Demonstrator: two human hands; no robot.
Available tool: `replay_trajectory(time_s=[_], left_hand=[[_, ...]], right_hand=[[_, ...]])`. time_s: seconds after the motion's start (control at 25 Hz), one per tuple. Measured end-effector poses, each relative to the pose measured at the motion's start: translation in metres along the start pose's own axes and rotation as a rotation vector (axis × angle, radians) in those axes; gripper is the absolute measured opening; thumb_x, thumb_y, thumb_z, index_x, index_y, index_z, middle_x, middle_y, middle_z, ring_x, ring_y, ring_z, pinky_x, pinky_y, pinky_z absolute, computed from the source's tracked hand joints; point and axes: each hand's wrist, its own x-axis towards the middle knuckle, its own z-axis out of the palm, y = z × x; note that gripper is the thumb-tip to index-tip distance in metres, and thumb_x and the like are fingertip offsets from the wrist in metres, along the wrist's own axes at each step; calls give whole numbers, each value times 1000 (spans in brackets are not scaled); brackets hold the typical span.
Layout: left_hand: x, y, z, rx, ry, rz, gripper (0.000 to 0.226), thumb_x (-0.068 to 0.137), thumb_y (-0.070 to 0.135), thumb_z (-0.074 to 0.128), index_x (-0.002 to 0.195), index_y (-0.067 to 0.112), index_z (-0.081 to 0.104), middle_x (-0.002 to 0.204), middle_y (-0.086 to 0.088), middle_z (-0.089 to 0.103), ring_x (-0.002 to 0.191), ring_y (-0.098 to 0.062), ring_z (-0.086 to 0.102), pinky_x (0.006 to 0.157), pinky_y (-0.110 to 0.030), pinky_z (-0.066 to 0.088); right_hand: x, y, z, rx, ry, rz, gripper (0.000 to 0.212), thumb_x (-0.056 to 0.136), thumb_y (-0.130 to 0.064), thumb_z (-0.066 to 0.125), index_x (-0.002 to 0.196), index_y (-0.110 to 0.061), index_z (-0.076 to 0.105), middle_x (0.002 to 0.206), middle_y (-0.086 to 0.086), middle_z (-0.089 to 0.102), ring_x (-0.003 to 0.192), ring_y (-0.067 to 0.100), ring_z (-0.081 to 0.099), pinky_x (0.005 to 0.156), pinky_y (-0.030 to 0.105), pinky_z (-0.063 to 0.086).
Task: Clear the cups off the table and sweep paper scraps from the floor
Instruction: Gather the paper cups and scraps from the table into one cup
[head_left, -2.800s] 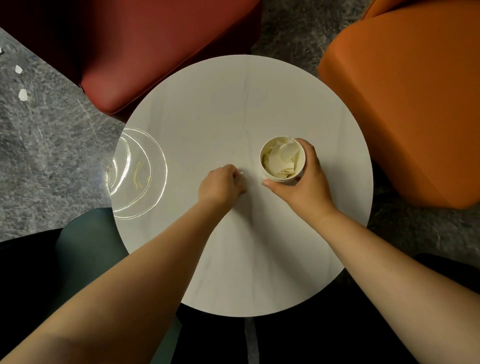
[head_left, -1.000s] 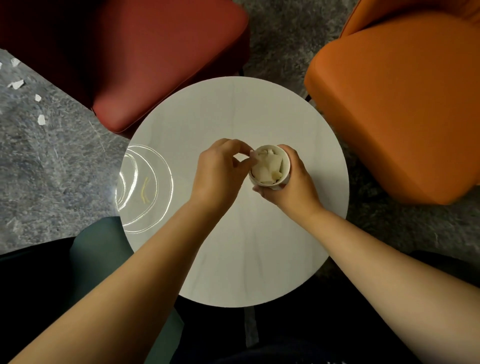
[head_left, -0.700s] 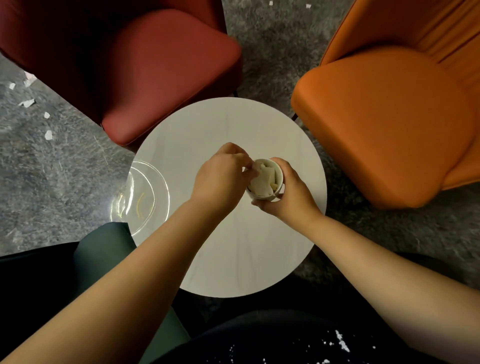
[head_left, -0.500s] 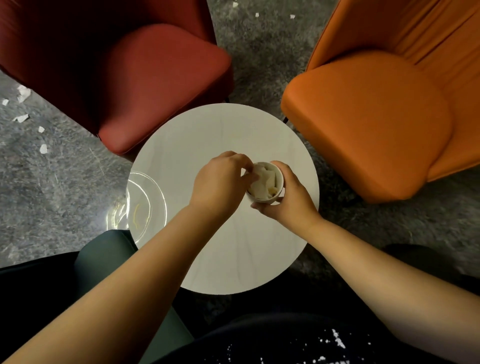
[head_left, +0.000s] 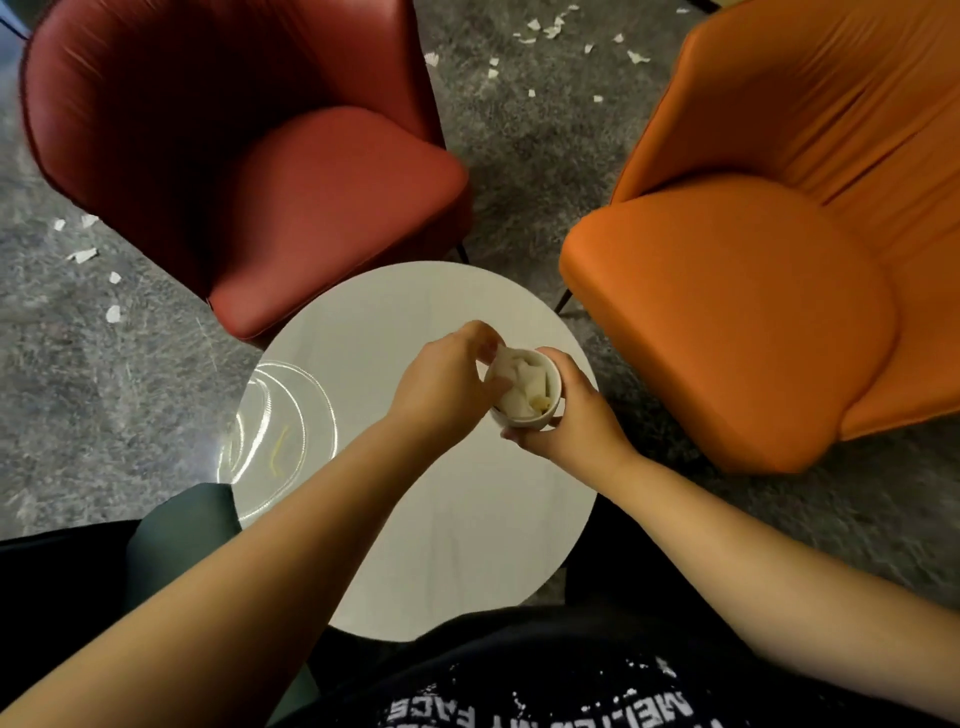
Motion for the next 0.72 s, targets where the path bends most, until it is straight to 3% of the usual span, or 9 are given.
replay_trajectory(time_s=[0.2, 0.36, 0.52, 0.72], left_hand=[[39, 54, 10, -133, 70, -114, 28, 93, 29, 62, 120, 26, 57, 117, 7, 62, 85, -10, 55, 73, -22, 42], [52, 92, 17, -342, 176, -254, 32, 96, 32, 54, 128, 25, 52, 121, 6, 59, 81, -11, 64, 74, -25, 53], [61, 107, 17, -518, 213, -355, 35, 99, 34, 47, 133, 26, 48, 119, 0, 60, 78, -13, 69, 70, -32, 59], [70, 99, 12, -540, 138, -359, 37, 102, 35, 40, 137, 27, 44, 118, -6, 62, 85, -22, 69, 69, -33, 60]], right_hand=[[57, -7, -85, -79, -205, -78, 83, 59, -27, 86, 129, -34, 42, 124, -7, 55, 115, 15, 55, 90, 44, 53], [97, -29, -132, -163, -341, -157, 86, 58, -24, 88, 130, -32, 42, 124, -5, 54, 115, 15, 54, 91, 44, 52], [118, -43, -146, -199, -399, -249, 82, 59, -21, 87, 128, -28, 44, 123, -3, 53, 115, 15, 53, 93, 42, 50], [123, -45, -137, -189, -405, -276, 81, 61, -22, 86, 130, -28, 43, 124, -2, 52, 115, 13, 51, 94, 40, 50]])
